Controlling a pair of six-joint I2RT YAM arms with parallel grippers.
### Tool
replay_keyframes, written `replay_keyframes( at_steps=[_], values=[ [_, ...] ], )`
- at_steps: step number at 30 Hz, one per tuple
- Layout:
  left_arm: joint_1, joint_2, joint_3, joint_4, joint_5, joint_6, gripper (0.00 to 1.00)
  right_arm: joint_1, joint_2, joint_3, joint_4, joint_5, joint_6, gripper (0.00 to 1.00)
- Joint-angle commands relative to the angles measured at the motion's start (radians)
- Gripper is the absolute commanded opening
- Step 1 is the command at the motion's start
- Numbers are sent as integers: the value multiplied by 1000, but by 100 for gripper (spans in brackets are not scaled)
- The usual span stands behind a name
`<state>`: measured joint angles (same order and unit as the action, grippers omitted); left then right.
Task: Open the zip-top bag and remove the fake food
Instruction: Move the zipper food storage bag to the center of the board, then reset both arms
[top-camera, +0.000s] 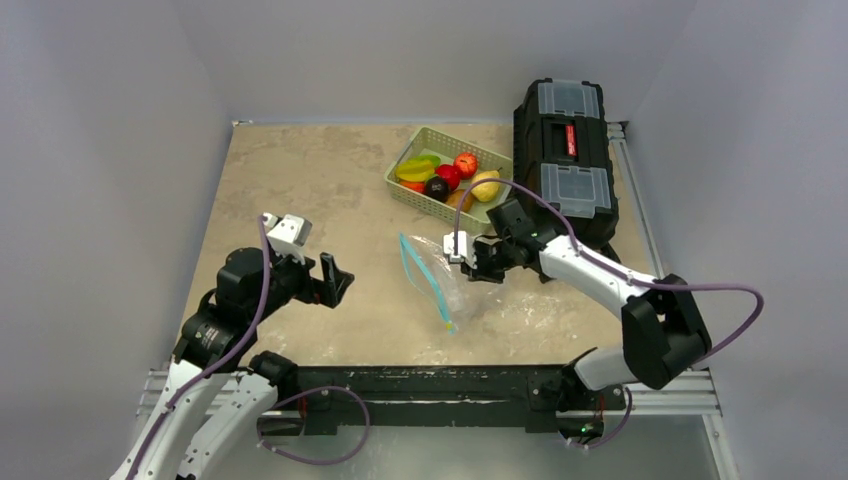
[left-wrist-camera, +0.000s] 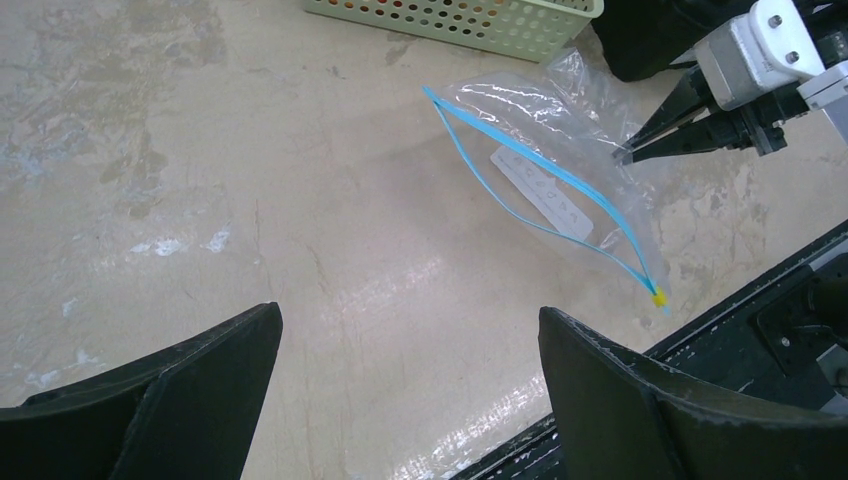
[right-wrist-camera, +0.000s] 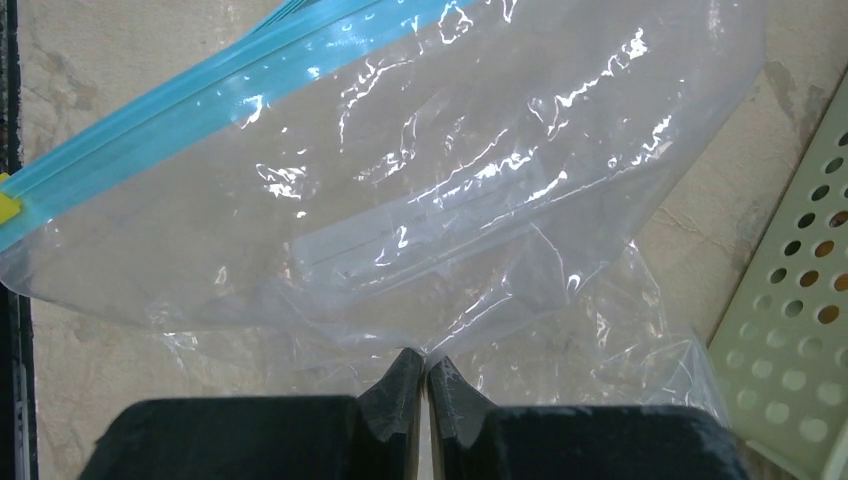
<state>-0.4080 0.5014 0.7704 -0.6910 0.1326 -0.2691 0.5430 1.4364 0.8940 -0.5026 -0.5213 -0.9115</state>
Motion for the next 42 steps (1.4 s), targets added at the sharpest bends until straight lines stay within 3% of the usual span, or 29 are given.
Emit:
replay_keyframes(
  at_steps=[1, 8, 15, 24, 27, 33, 42],
  values=[
    [5, -9, -5, 0, -14, 14, 100, 2, -70, 36, -110, 65, -12, 4],
    [5, -4, -5, 6, -3, 14, 100, -39, -148, -72, -104, 185, 38, 6],
    [5, -9, -5, 12, 16, 1, 100, -106, -222, -63, -137, 162, 48, 52],
    [5, -80, 44, -18, 44, -46, 100, -153, -493, -6, -167, 158, 114, 98],
    [5, -75, 91, -48, 42, -38, 100, -175, -531, 71, -162, 155, 202, 99],
    [5, -70, 168, -70, 49, -35, 100, -209, -515, 200, -47, 297, 531, 99],
    [5, -64, 223, -103, 34, -22, 100, -210, -502, 294, -48, 183, 554, 99]
  ],
)
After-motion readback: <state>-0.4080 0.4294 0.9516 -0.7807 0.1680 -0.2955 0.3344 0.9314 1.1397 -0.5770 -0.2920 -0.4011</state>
